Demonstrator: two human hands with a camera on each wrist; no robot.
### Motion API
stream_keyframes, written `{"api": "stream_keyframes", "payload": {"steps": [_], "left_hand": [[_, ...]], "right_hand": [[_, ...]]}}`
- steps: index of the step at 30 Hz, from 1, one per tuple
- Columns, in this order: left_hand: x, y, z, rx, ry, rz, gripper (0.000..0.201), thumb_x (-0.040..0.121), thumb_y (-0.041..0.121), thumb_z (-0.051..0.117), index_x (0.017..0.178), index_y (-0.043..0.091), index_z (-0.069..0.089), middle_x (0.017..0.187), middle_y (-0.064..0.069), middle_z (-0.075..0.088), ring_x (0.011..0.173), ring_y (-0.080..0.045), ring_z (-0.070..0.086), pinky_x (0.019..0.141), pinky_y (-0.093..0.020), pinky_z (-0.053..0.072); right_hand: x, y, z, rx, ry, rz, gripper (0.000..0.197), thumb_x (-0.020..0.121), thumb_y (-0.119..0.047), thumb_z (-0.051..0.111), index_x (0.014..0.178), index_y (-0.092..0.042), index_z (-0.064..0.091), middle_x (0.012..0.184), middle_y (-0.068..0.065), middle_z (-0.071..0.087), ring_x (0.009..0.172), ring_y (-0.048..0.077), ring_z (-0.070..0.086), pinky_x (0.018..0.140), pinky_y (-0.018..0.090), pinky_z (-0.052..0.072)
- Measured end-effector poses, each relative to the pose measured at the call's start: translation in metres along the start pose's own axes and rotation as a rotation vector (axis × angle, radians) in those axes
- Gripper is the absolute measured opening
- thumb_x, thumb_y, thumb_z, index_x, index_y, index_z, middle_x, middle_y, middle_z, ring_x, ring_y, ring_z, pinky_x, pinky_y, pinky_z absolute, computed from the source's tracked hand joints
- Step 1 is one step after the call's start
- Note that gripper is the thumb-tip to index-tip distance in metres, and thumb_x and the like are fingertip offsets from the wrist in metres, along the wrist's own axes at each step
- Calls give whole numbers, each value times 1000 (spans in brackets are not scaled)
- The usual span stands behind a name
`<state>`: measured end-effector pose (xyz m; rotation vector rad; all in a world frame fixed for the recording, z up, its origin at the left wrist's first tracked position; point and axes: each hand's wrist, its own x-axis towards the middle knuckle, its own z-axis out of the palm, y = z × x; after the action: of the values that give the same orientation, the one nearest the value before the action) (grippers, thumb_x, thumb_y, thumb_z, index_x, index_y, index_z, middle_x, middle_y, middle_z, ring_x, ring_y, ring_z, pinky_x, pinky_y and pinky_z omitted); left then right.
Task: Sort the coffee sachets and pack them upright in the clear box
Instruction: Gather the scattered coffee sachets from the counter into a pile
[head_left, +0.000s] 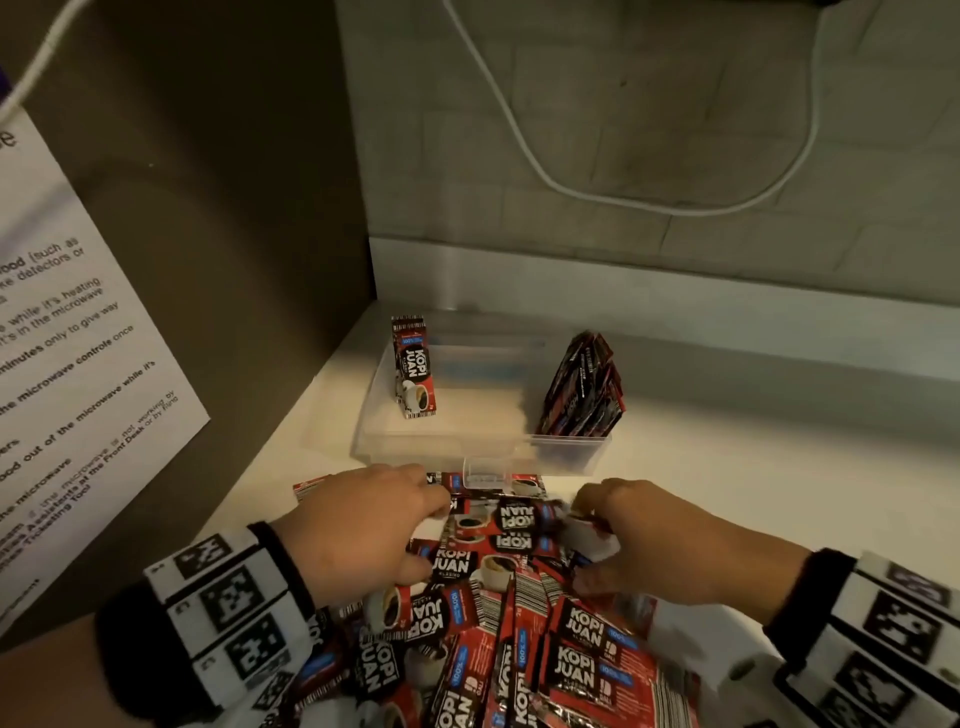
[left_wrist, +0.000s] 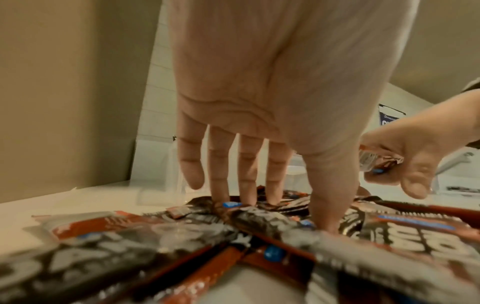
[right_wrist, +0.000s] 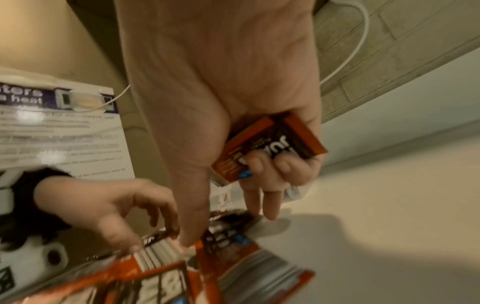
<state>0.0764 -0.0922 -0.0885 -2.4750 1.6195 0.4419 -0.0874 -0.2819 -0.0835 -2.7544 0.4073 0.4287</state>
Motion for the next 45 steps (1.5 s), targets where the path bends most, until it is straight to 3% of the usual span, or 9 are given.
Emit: {"api": "stream_keyframes", "payload": {"steps": [8, 14, 20, 22, 26, 31, 40, 43, 45], "left_hand": [[10, 0, 2, 77, 7, -31, 27, 92, 34, 55, 112, 20, 66, 114, 1, 60, 97, -18, 60, 85, -35, 51], [9, 1, 0, -64, 1, 39, 55, 77, 68, 59, 122, 37, 53, 111, 15, 41, 107, -8, 43, 85, -28, 41], [15, 5, 1, -167, 26, 67, 17, 85, 43, 67, 90, 28, 61, 98, 13, 49, 95, -7, 45, 82, -27, 43], [17, 7, -2, -167, 32, 103, 21, 87, 38, 64, 105, 30, 58, 107, 13, 53, 95, -6, 47, 79, -25, 40], [18, 12, -3, 1, 14, 171, 42, 93, 39, 55, 133, 27, 52, 123, 5, 57, 110, -15, 53, 90, -31, 45], [18, 21, -8, 147, 36, 201, 21, 96, 22, 45, 100, 14, 63, 95, -4, 64, 86, -21, 60, 75, -35, 51], [9, -5, -27, -73, 156, 74, 20, 99, 42, 38, 85, 29, 43, 86, 6, 59, 74, -12, 56, 71, -38, 51], [2, -7, -31, -46, 133, 23, 48, 79, 79, 43, 71, 32, 44, 75, 11, 58, 65, -4, 54, 57, -27, 43], [-1, -8, -30, -23, 96, 11, 46, 74, 80, 51, 68, 35, 46, 75, 15, 59, 66, -2, 54, 58, -25, 43]], "right_hand": [[4, 1, 5, 8, -79, 4, 34, 79, -38, 71, 105, -20, 60, 103, -5, 67, 82, 8, 57, 75, 21, 48], [-8, 22, -15, 80, -45, 48, 11, 93, -29, 55, 84, -23, 51, 74, -7, 60, 62, 6, 56, 61, 24, 47], [-32, 27, -17, 159, 29, -57, 11, 97, -21, 49, 100, -31, 48, 83, -13, 62, 73, 1, 57, 67, 21, 48], [-36, 16, -11, 156, 24, -91, 16, 91, -31, 58, 104, -37, 50, 88, -17, 59, 79, -1, 56, 68, 16, 46], [-28, 1, 7, 15, -6, -65, 69, 76, -56, 68, 135, -38, 36, 116, -17, 43, 103, 4, 53, 88, 20, 48], [-12, -3, 20, -84, 66, -51, 61, 80, -52, 66, 132, -32, 43, 124, -11, 49, 106, 11, 56, 86, 26, 51], [-3, -4, 18, -72, 146, -69, 28, 91, -45, 53, 109, -24, 58, 107, -5, 61, 90, 14, 60, 77, 28, 51], [-7, -1, 9, 59, 43, -51, 46, 75, -60, 67, 105, -26, 59, 99, -9, 59, 83, 7, 58, 71, 22, 49], [-12, 3, 6, 73, -14, -46, 53, 64, -57, 78, 103, -27, 58, 98, -13, 57, 84, 6, 57, 70, 18, 47]]}}
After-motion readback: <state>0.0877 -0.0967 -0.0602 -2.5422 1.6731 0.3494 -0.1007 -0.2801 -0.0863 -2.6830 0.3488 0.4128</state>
